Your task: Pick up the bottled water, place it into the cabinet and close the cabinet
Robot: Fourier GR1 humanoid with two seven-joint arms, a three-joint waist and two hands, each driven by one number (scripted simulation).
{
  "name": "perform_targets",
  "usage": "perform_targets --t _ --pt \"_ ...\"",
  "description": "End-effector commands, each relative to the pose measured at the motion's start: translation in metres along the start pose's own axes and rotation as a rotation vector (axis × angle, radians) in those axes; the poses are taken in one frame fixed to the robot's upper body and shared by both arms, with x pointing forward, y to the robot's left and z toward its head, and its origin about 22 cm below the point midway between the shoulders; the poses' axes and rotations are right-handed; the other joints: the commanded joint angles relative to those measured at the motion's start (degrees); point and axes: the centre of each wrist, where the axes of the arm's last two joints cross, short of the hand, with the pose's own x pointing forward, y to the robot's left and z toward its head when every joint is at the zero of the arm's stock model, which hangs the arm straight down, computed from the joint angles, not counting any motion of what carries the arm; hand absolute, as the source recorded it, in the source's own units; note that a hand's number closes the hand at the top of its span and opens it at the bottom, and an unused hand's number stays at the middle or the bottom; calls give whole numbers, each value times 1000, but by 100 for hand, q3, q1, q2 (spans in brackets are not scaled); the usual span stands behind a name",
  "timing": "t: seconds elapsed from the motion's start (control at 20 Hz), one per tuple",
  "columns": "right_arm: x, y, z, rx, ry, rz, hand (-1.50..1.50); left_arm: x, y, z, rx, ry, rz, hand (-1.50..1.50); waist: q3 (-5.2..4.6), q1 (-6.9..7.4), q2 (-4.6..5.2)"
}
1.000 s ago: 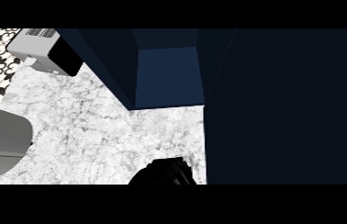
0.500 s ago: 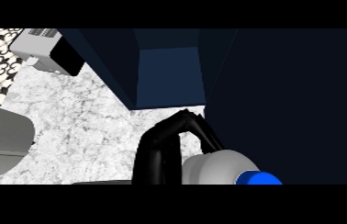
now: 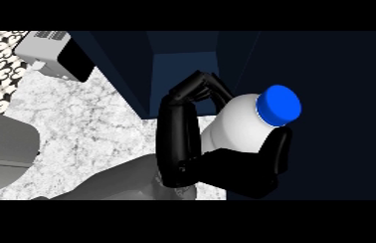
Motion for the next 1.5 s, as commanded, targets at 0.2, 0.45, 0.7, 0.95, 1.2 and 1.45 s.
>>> perform_targets --t 0.2,0.45,0.7,0.95,1.2,1.45 --pt "16 -6 -8 -16 -62 -27 -150 -30 11 -33 -55 24 -71 150 -2 75 22" --pt "10 -2 -7 -28 -25 -36 -150 -80 24 -47 -43 41 -140 150 3 123 2" --pt "9 -17 2 -44 -39 -38 -150 -102 37 -84 -1 73 -132 150 12 89 -31" --pt "13 -9 2 -27 -37 -60 -150 -122 55 -97 62 62 -115 150 12 72 -70" --pt "6 -18 -1 -6 -23 -69 -150 -137 61 -123 40 58 -162 150 15 83 -41" --pt "17 -11 -7 7 -46 -63 -150 -137 47 -140 13 16 -364 150 17 25 -32"
